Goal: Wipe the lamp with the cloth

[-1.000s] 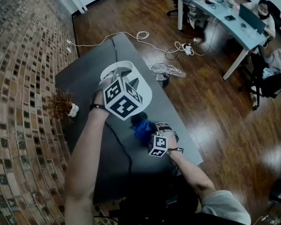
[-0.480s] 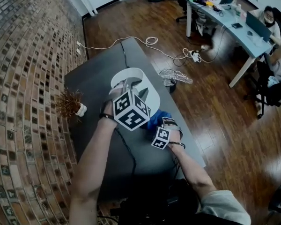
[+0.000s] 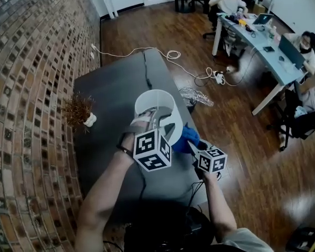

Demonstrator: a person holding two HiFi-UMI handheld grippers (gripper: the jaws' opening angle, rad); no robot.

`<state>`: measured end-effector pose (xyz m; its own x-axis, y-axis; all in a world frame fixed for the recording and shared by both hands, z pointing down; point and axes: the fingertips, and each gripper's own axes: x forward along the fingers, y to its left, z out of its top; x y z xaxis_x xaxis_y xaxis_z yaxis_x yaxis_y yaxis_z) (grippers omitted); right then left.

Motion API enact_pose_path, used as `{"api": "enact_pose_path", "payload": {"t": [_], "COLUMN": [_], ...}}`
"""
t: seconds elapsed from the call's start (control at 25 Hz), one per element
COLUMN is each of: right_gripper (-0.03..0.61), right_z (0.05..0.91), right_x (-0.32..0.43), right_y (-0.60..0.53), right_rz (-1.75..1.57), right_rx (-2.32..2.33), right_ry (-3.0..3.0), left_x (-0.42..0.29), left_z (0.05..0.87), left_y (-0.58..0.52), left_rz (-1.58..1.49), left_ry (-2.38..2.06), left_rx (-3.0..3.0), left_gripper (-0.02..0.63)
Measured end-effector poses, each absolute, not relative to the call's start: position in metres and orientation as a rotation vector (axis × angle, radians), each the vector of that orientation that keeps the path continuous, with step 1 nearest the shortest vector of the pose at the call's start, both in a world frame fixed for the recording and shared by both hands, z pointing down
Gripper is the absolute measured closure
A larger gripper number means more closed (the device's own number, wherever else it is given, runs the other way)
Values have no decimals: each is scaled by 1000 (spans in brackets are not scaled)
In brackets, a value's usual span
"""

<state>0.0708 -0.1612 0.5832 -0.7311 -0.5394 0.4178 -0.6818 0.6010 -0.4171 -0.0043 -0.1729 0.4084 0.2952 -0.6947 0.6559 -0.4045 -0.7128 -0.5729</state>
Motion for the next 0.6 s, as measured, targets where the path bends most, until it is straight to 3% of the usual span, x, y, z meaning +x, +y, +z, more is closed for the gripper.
{"api": "enact_pose_path", "payload": {"t": [0.16,0.36,0.6], "right_gripper": [499,499,499], "right_z": [575,566,624], "right_x": [83,93,76], "right_y": [-159,-177,-209], "right_rz": [704,383,447], "right_rx": [1053,1037,886], "right_ry": [-2496,-2366,-2409], "left_x": [3,-5,-102], "left_z": [400,349,299], "left_y": [-152,-128,-97], "left_rz": [-1282,-920,-253], "left_ry": [963,1036,1548], "left_rx": [-2316,-2329,-2459], "left_gripper": [471,460,480]}}
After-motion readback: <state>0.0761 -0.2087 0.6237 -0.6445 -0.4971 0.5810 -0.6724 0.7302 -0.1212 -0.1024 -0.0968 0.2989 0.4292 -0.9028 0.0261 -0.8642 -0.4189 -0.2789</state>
